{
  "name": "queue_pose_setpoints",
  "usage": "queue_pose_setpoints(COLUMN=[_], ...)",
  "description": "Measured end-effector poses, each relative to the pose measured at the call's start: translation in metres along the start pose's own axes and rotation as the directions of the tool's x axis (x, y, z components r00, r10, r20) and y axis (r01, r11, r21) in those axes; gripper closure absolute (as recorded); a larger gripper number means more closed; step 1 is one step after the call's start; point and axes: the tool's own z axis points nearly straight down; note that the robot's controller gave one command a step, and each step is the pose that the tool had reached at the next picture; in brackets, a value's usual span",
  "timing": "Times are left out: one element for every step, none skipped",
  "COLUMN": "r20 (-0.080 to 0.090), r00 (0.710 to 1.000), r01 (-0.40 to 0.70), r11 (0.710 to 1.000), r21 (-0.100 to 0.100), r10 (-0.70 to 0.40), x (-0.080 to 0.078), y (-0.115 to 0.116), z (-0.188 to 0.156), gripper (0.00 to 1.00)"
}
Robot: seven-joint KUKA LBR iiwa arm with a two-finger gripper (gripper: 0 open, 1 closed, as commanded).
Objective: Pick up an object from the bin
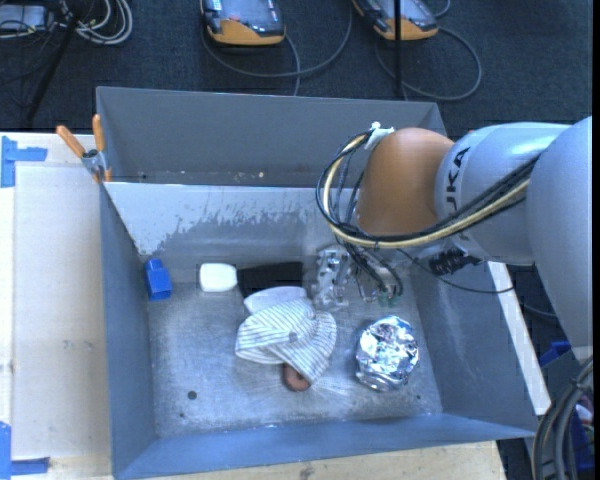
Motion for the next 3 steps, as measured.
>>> queue_pose_setpoints(r20=[0.001,0.004,0.005], r00=[1.0,1.0,1.0], r01=[0.003,0.0,0.003], r11=[1.0,1.0,1.0], r21=[-0.008,-0.01,-0.009], r10=[-0.003,0.0,-0.003], x=[-0.0003,-0.0037,-0.0042], y=[-0.0048,-0.0092,-0.0096], z=[0.0,-0.0001,-0.0001], gripper=[1.0,1.0,1.0])
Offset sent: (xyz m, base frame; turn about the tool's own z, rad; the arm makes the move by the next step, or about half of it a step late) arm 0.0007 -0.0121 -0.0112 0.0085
